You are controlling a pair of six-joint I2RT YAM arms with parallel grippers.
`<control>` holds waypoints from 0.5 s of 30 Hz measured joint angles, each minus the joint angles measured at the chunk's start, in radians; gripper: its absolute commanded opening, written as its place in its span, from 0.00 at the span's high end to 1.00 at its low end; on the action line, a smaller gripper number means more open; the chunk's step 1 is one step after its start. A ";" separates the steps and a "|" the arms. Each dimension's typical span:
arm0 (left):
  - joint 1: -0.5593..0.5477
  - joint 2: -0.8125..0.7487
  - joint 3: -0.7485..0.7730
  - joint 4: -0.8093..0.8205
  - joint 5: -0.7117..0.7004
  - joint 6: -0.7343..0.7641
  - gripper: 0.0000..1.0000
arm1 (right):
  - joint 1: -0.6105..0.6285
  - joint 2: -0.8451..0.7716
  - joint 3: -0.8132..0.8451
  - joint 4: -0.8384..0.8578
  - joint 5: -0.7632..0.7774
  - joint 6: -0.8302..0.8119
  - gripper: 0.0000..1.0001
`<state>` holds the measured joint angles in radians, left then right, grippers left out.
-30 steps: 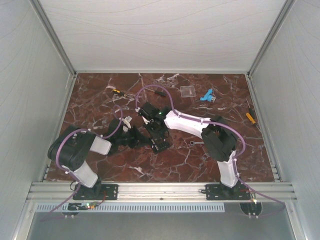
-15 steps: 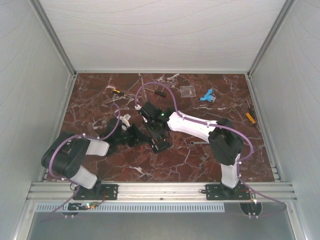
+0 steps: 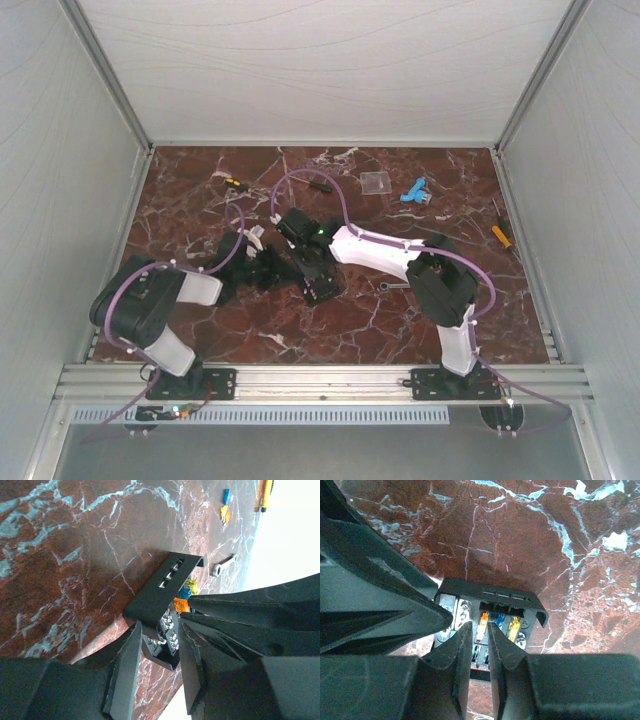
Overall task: Snap on the fuse box
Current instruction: Install the fuse at the fuse box base.
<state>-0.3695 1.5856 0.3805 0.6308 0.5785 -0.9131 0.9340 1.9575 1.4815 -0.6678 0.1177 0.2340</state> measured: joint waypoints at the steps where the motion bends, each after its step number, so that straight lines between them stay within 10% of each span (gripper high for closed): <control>1: 0.000 0.006 0.003 0.000 0.000 0.001 0.64 | 0.000 0.008 0.000 0.000 0.000 0.000 0.85; 15: -0.006 0.054 0.007 0.000 0.000 0.001 0.67 | -0.002 0.028 0.001 0.000 0.006 0.019 0.86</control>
<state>-0.3752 1.6394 0.3874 0.6304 0.5781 -0.9123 0.9325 1.9858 1.4822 -0.6674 0.1234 0.2535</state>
